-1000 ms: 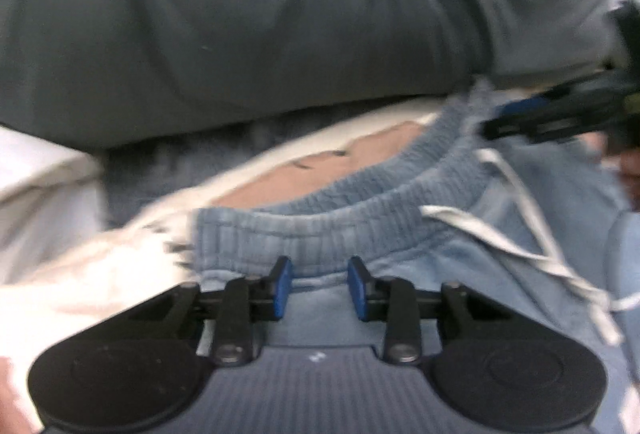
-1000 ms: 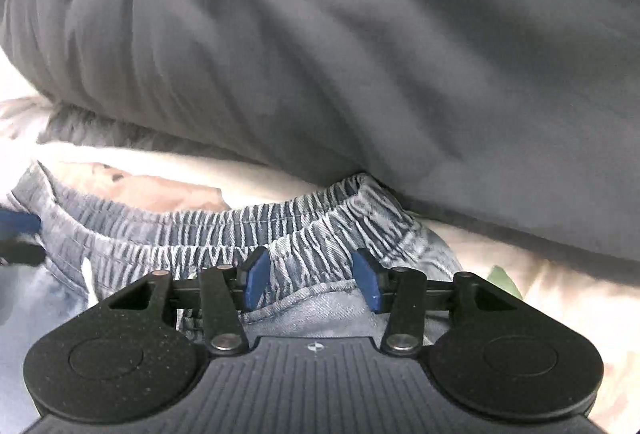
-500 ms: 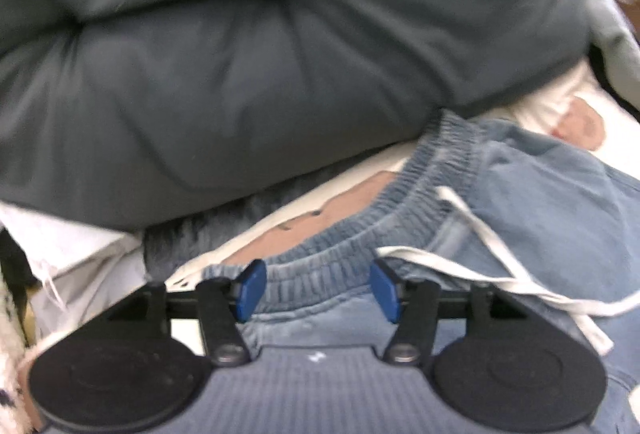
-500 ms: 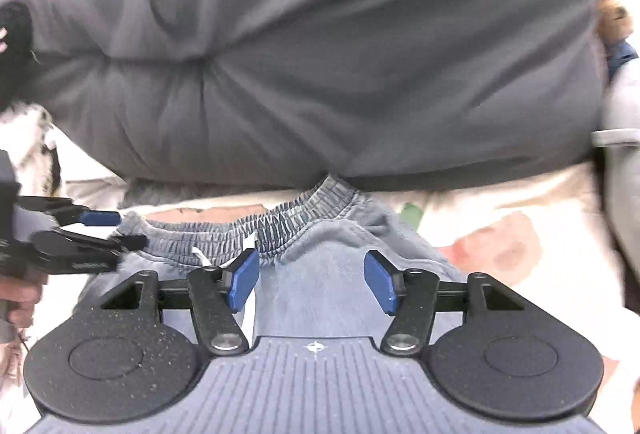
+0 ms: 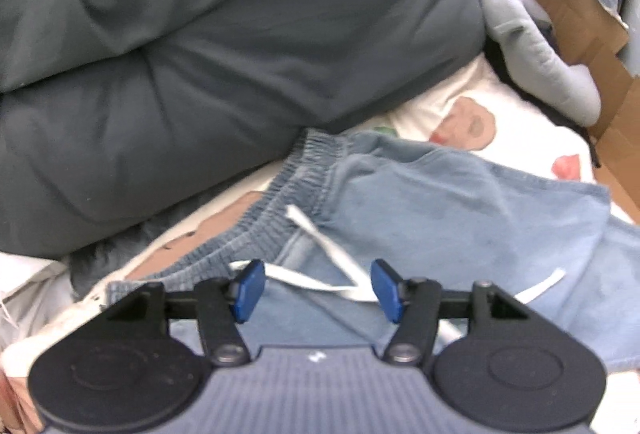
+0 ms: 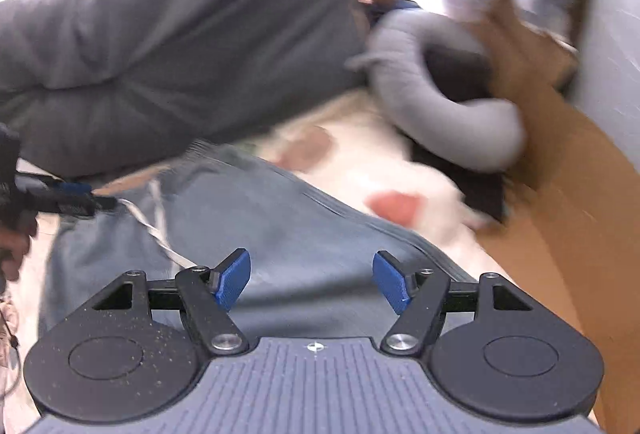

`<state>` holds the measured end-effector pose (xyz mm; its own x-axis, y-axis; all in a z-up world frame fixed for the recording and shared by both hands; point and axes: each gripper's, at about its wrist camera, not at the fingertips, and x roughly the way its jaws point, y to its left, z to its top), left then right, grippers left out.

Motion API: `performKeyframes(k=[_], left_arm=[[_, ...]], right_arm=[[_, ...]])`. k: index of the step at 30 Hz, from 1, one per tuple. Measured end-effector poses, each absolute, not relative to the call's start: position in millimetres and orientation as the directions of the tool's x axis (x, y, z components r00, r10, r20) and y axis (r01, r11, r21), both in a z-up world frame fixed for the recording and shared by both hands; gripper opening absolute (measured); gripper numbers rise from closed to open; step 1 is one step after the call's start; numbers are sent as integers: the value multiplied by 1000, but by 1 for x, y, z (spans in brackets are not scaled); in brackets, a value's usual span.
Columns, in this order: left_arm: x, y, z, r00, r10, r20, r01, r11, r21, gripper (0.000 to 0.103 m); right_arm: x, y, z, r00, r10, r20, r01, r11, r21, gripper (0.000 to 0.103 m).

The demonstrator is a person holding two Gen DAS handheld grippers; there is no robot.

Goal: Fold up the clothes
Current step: 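Move both open tools along the jeans toward the leg hem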

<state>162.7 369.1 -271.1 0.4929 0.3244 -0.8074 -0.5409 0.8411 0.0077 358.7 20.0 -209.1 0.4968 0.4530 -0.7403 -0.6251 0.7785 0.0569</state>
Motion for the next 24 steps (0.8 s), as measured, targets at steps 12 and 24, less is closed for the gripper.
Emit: performKeyframes(k=[12, 24], left_arm=[[221, 302, -267, 475, 197, -858, -352, 936, 20, 72], [248, 268, -281, 482, 155, -863, -212, 976, 57, 77]], right_arm=[[315, -123, -227, 616, 336, -712, -340, 929, 143, 74], [267, -195, -280, 638, 279, -718, -232, 958, 166, 74]])
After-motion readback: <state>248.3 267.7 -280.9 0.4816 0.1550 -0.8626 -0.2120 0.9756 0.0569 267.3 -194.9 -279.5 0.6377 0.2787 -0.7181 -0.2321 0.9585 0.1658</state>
